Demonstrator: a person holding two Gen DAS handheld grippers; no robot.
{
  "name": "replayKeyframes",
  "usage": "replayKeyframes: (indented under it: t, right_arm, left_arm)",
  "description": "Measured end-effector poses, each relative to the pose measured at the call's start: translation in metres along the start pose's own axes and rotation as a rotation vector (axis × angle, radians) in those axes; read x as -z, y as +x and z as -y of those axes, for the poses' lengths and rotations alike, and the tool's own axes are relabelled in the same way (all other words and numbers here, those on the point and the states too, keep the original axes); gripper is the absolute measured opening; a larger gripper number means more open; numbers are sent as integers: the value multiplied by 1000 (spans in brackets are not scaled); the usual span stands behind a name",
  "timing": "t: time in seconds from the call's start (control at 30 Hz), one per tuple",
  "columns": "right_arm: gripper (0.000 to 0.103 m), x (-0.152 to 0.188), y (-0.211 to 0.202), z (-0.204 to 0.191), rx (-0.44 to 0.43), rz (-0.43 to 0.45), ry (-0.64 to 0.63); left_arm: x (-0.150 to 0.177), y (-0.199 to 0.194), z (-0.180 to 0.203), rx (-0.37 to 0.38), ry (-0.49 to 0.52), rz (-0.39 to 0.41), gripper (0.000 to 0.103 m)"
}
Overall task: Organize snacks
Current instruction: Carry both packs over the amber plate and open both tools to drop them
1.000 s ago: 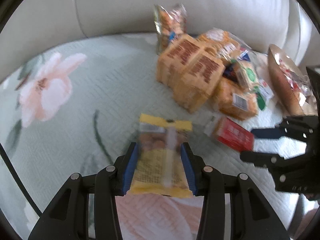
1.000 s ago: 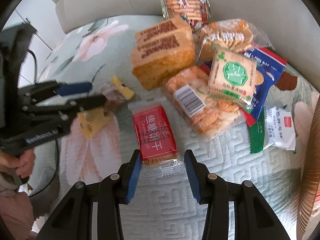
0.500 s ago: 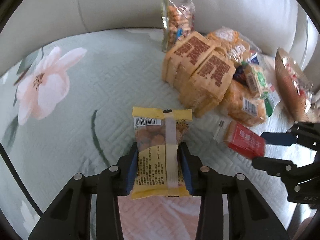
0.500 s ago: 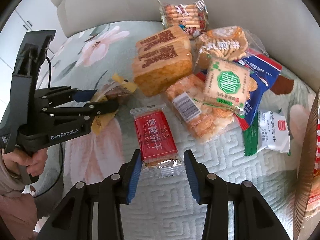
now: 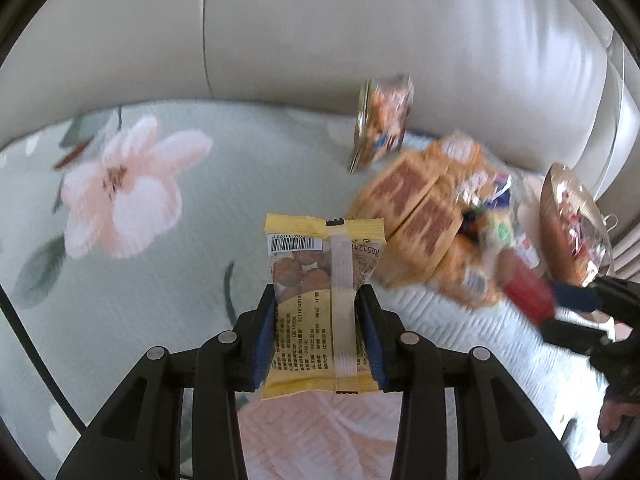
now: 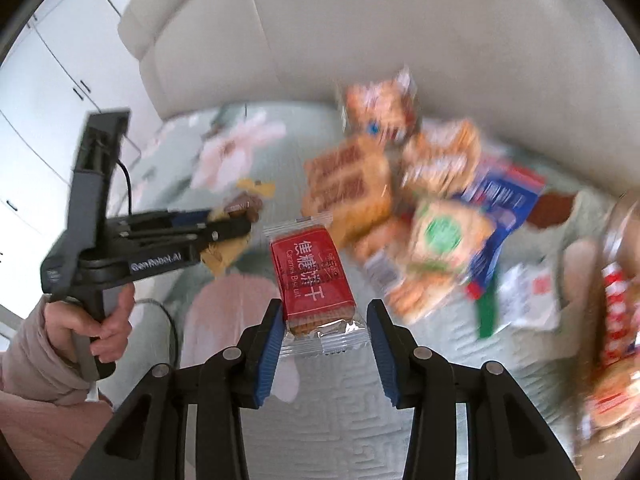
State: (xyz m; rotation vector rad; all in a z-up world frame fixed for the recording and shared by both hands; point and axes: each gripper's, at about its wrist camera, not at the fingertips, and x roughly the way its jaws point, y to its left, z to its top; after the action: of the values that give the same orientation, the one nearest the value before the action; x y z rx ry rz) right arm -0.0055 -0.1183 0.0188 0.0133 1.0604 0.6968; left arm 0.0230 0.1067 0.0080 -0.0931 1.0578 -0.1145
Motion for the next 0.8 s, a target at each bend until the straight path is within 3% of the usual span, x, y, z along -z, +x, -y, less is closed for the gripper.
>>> replayKeyframes:
  t: [0.17, 0.33, 0.5, 0.6, 0.67, 0.73, 0.8]
  right_arm:
    - [41, -17, -57, 38, 64, 126, 93]
    - [41, -20, -88, 93, 137, 189, 233]
    - [41, -11, -131, 143, 259, 251, 328]
    - [41, -3, -152, 173, 329, 268, 381]
    - [42, 3, -162, 194, 340, 267, 416]
    - [48, 8, -165, 209, 336, 247, 446]
    - [64, 15, -171, 217, 372, 254, 470]
  left_arm:
    - [-37, -10, 47, -20, 93, 20, 36]
    - [-63, -4, 121, 30, 206, 13, 36]
    - [-77, 0, 201, 189, 331, -23, 36]
    - [-71, 0, 252, 227, 462, 15, 37]
    - [-68, 8, 278, 259, 508, 1, 39]
    - [-66, 22, 298, 265, 521, -63, 47]
    - [-65, 31, 309, 244, 509, -87, 52]
